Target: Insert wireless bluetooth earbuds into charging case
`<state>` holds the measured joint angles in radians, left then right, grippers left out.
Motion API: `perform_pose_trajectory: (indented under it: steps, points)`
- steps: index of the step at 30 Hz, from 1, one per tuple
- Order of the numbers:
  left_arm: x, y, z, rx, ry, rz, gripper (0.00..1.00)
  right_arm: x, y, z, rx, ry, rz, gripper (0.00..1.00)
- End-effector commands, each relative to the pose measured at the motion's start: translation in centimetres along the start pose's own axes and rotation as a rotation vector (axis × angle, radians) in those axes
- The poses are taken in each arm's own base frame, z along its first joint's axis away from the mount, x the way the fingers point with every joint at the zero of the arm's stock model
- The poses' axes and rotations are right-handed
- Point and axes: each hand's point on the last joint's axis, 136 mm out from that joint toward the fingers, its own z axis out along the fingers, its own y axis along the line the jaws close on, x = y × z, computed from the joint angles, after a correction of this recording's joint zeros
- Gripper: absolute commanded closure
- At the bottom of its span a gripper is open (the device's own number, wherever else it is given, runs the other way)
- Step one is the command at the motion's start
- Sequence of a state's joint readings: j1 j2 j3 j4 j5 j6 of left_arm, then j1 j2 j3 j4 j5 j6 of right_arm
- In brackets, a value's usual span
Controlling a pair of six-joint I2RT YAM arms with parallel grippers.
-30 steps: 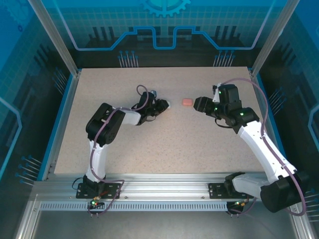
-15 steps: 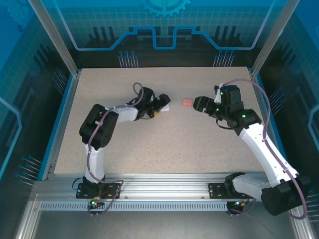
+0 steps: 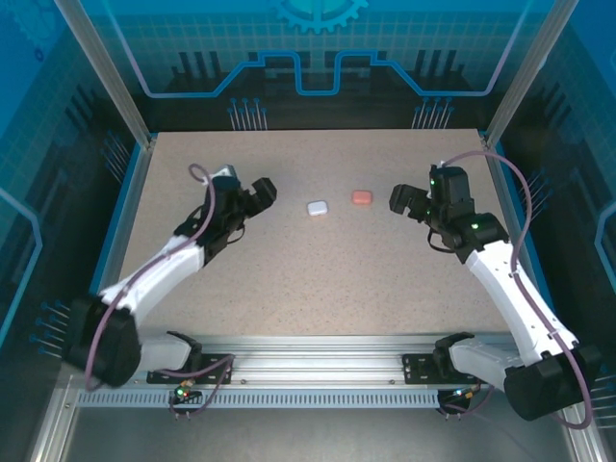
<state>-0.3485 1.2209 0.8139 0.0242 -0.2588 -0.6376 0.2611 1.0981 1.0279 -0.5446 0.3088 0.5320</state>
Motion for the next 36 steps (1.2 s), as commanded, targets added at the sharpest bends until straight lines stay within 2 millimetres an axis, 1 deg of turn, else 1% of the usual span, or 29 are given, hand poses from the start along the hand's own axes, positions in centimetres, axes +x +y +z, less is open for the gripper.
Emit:
perform_pose_trajectory:
  steps: [1, 2, 4, 8, 10, 13, 15, 18, 19, 20, 21, 22, 24, 25, 26, 27, 28, 30, 32, 36]
  points:
    - [-2.5, 3.6, -2.0, -0.130, -0.239, 0.336, 0.01, -0.7, -4.4, 2.0, 0.209, -0.167, -0.086, 0.00]
    - [-2.7, 4.1, -2.6, -0.132, -0.277, 0.409, 0.01, -0.5, -5.1, 2.6, 0.238, -0.183, -0.112, 0.00]
    - [-2.1, 5.7, -2.9, -0.159, -0.295, 0.513, 0.01, 0.1, -5.8, 3.6, 0.248, -0.190, -0.159, 0.00]
    - [0.3, 10.2, -1.7, -0.261, -0.259, 0.639, 0.01, 1.4, -6.9, 6.1, 0.231, -0.177, -0.181, 0.00]
    - [0.9, 11.3, -1.2, -0.254, -0.298, 0.618, 0.01, 2.2, -7.4, 7.3, 0.242, -0.173, -0.212, 0.00]
    - [1.8, 11.9, -0.2, -0.224, -0.319, 0.604, 0.01, 3.3, -7.4, 8.8, 0.226, -0.196, -0.264, 0.00]
    - [2.3, 11.3, 0.6, -0.179, -0.317, 0.647, 0.01, 3.6, -7.1, 9.5, 0.193, -0.235, -0.289, 0.00]
    - [3.1, 11.3, 1.7, -0.141, -0.291, 0.676, 0.01, 4.8, -5.8, 10.6, 0.102, -0.292, -0.373, 0.00]
    - [3.2, 11.5, 2.0, -0.134, -0.288, 0.673, 0.01, 4.5, -5.3, 10.6, 0.080, -0.324, -0.395, 0.00]
    - [2.9, 11.9, 2.1, -0.152, -0.295, 0.653, 0.01, 4.2, -4.5, 10.5, 0.029, -0.364, -0.409, 0.00]
    - [2.9, 12.2, 2.1, -0.144, -0.280, 0.633, 0.01, 4.3, -4.4, 10.6, 0.010, -0.374, -0.410, 0.00]
    - [3.0, 12.4, 2.3, -0.125, -0.265, 0.616, 0.01, 4.7, -4.3, 11.3, -0.004, -0.352, -0.406, 0.00]
    - [3.2, 13.0, 2.7, -0.098, -0.249, 0.587, 0.01, 5.8, -4.3, 12.5, -0.032, -0.367, -0.413, 0.00]
    - [3.6, 13.1, 3.0, -0.078, -0.233, 0.587, 0.01, 5.8, -4.4, 13.0, -0.024, -0.371, -0.417, 0.00]
    - [3.6, 12.9, 3.3, -0.066, -0.242, 0.602, 0.01, 5.9, -4.7, 13.6, -0.013, -0.311, -0.405, 0.00]
    - [3.6, 12.9, 3.6, -0.073, -0.224, 0.599, 0.01, 5.7, -4.6, 13.9, -0.043, -0.293, -0.395, 0.00]
    - [3.6, 13.3, 3.9, -0.085, -0.187, 0.582, 0.01, 5.7, -4.9, 14.0, -0.066, -0.285, -0.374, 0.00]
    - [3.0, 13.7, 4.7, -0.103, -0.153, 0.555, 0.01, 5.7, -5.0, 14.0, -0.065, -0.283, -0.371, 0.00]
    - [2.4, 15.0, 5.2, -0.114, -0.115, 0.479, 0.01, 5.6, -5.0, 14.0, -0.066, -0.282, -0.372, 0.00]
    - [2.2, 15.0, 5.1, -0.113, -0.120, 0.476, 0.01, 5.8, -4.7, 14.0, -0.065, -0.283, -0.388, 0.00]
